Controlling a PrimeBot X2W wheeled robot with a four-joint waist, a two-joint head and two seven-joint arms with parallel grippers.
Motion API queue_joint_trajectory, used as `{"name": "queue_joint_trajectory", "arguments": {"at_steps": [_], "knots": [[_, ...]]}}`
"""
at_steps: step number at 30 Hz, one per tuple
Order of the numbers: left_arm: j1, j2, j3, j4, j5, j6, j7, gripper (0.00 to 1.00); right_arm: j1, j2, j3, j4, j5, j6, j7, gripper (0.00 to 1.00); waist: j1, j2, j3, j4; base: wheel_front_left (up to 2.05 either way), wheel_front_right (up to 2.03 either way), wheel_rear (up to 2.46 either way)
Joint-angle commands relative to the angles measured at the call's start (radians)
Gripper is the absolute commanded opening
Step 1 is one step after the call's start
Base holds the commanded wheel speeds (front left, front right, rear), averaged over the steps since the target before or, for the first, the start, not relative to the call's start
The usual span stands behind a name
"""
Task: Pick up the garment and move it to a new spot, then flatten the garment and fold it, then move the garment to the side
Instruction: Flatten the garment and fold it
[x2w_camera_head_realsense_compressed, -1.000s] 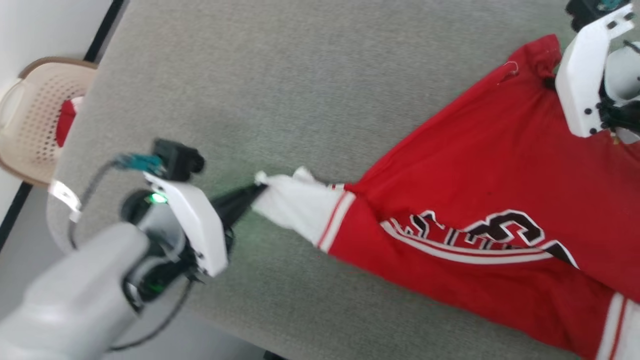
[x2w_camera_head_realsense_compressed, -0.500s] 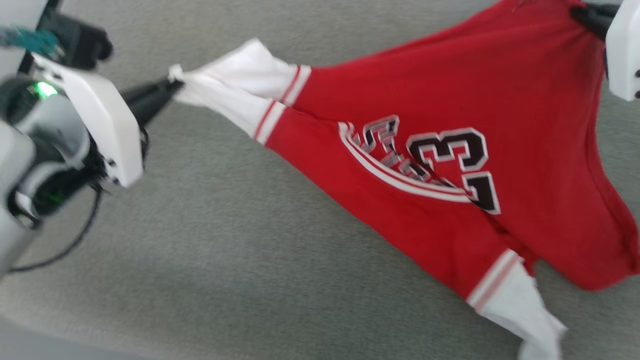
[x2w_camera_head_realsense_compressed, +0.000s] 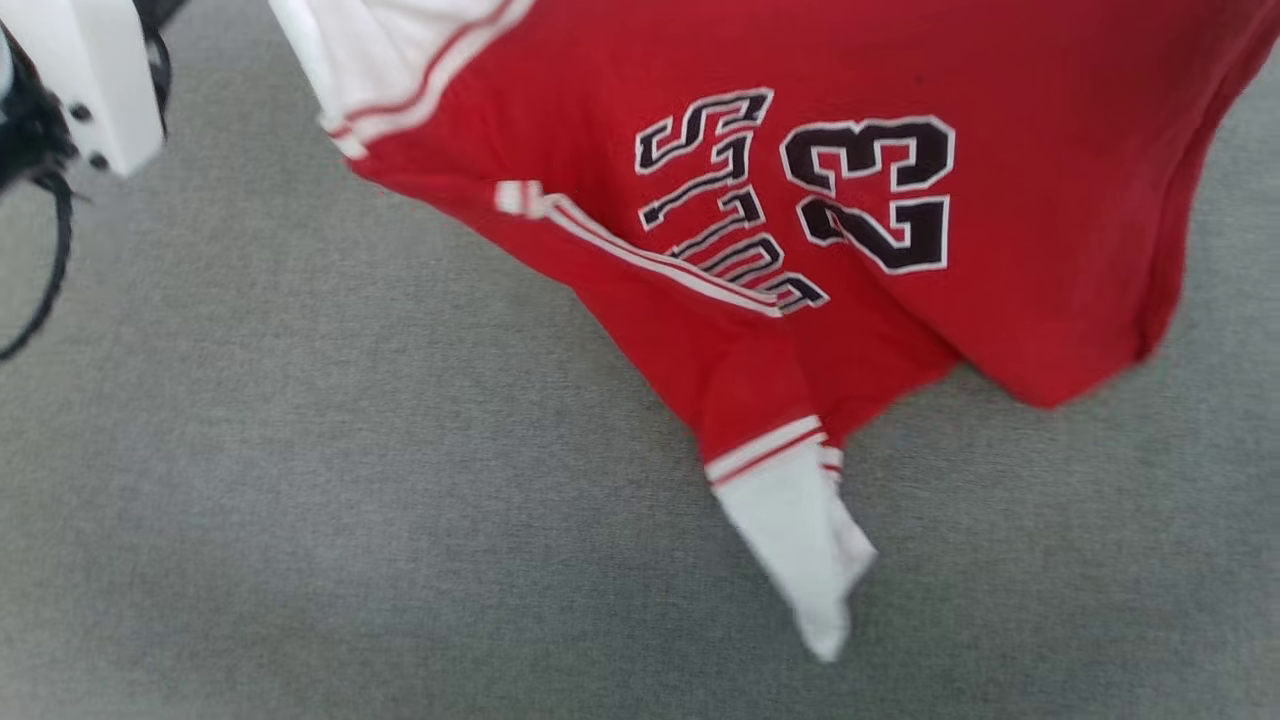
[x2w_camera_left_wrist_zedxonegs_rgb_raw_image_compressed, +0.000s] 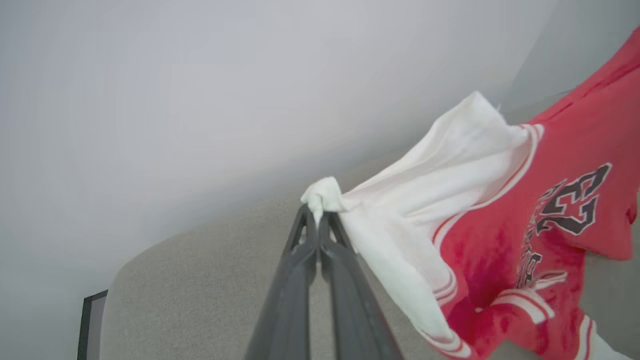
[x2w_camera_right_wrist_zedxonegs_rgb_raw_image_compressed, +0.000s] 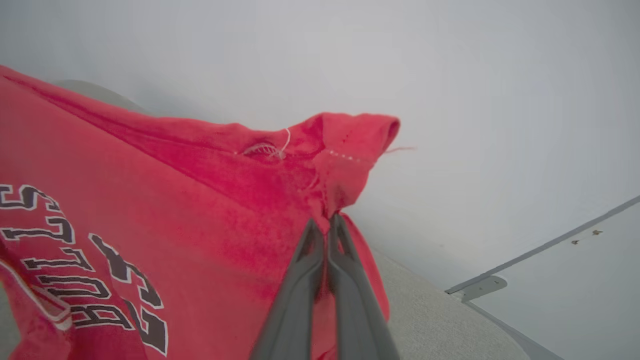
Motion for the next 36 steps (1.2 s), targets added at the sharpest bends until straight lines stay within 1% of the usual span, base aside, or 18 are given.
{"name": "queue_joint_trajectory", "arguments": {"at_steps": [1,5,8,9,10,12,15,17,19,21,22,24,25,26,27,29,34,36], "knots": [[-0.020,-0.002,0.004,0.013,0.008,-0.003,0.004,0.00,0.015,0.008,-0.017,-0.004,-0.011,-0.003,0.003,0.00,0.0000,0.0000,-0.005,-0.010,0.00,0.00,0.00],[-0.093,-0.043,0.003,0.091,0.063,-0.017,-0.021,0.00,0.005,0.044,-0.089,0.022,-0.068,-0.003,-0.007,0.00,0.0000,0.0000,0.010,-0.022,0.00,0.00,0.00],[-0.171,-0.097,0.009,0.179,0.125,-0.029,-0.091,0.00,-0.036,0.106,-0.132,0.075,-0.133,-0.003,-0.051,0.00,0.0000,0.0000,0.033,-0.032,0.00,0.00,0.00],[-0.229,-0.135,0.017,0.248,0.166,-0.030,-0.155,0.00,-0.075,0.148,-0.142,0.120,-0.197,-0.003,-0.114,0.00,0.0000,0.0000,0.052,-0.040,0.00,0.00,0.00],[-0.260,-0.155,0.018,0.276,0.198,-0.039,-0.193,0.00,-0.098,0.175,-0.152,0.153,-0.228,-0.003,-0.157,0.00,0.0000,0.0000,0.061,-0.043,0.00,0.00,0.00],[-0.328,-0.188,0.024,0.339,0.249,-0.038,-0.275,0.00,-0.150,0.220,-0.178,0.211,-0.304,-0.003,-0.263,0.00,0.0000,0.0000,0.077,-0.047,0.00,0.00,0.00],[-0.425,-0.222,0.036,0.418,0.335,-0.029,-0.428,0.00,-0.222,0.287,-0.219,0.299,-0.421,-0.003,-0.434,0.00,0.0000,0.0000,0.095,-0.051,0.00,0.00,0.00],[-0.482,-0.237,0.034,0.448,0.403,-0.025,-0.546,0.00,-0.259,0.317,-0.247,0.349,-0.491,-0.003,-0.536,0.00,0.0000,0.0000,0.100,-0.050,0.00,0.00,0.00],[-0.510,-0.255,0.041,0.476,0.432,-0.037,-0.641,0.00,-0.286,0.343,-0.275,0.392,-0.549,-0.003,-0.623,0.00,0.0000,0.0000,0.101,-0.046,0.00,0.00,0.00],[-0.522,-0.266,0.040,0.488,0.442,-0.058,-0.697,0.00,-0.291,0.363,-0.288,0.431,-0.582,-0.003,-0.673,0.00,0.0000,0.0000,0.097,-0.042,0.00,0.00,0.00],[-0.504,-0.274,0.037,0.497,0.431,-0.076,-0.702,0.00,-0.286,0.370,-0.283,0.451,-0.589,-0.003,-0.680,0.00,0.0000,0.0000,0.094,-0.040,0.00,0.00,0.00],[-0.468,-0.269,0.009,0.501,0.432,-0.109,-0.706,0.00,-0.257,0.373,-0.261,0.492,-0.589,-0.003,-0.666,0.00,0.0000,0.0000,0.087,-0.034,0.00,0.00,0.00],[-0.437,-0.271,-0.004,0.503,0.407,-0.124,-0.683,0.00,-0.240,0.379,-0.234,0.505,-0.568,-0.003,-0.649,0.00,0.0000,0.0000,0.083,-0.032,0.00,0.00,0.00],[-0.420,-0.257,-0.029,0.498,0.425,-0.133,-0.671,0.00,-0.220,0.373,-0.211,0.520,-0.552,-0.003,-0.623,0.00,0.0000,0.0000,0.078,-0.028,0.00,0.00,0.00],[-0.420,-0.257,-0.029,0.498,0.425,-0.133,-0.671,0.00,-0.220,0.373,-0.211,0.520,-0.552,-0.003,-0.623,0.00,0.0000,0.0000,0.078,-0.028,0.00,0.00,0.00],[-0.356,-0.243,-0.059,0.481,0.375,-0.145,-0.623,0.00,-0.185,0.353,-0.174,0.531,-0.507,-0.003,-0.583,0.00,0.0000,0.0000,0.072,-0.023,0.00,0.00,0.00],[-0.187,-0.169,-0.148,0.383,0.291,-0.154,-0.508,0.00,-0.045,0.318,-0.107,0.516,-0.391,-0.003,-0.480,0.00,0.0000,0.0000,0.055,-0.014,0.00,0.00,0.00],[-0.113,-0.142,-0.169,0.323,0.228,-0.154,-0.459,0.00,0.012,0.306,-0.094,0.496,-0.351,-0.003,-0.447,0.00,0.0000,0.0000,0.047,-0.012,0.00,0.00,0.00]]}}
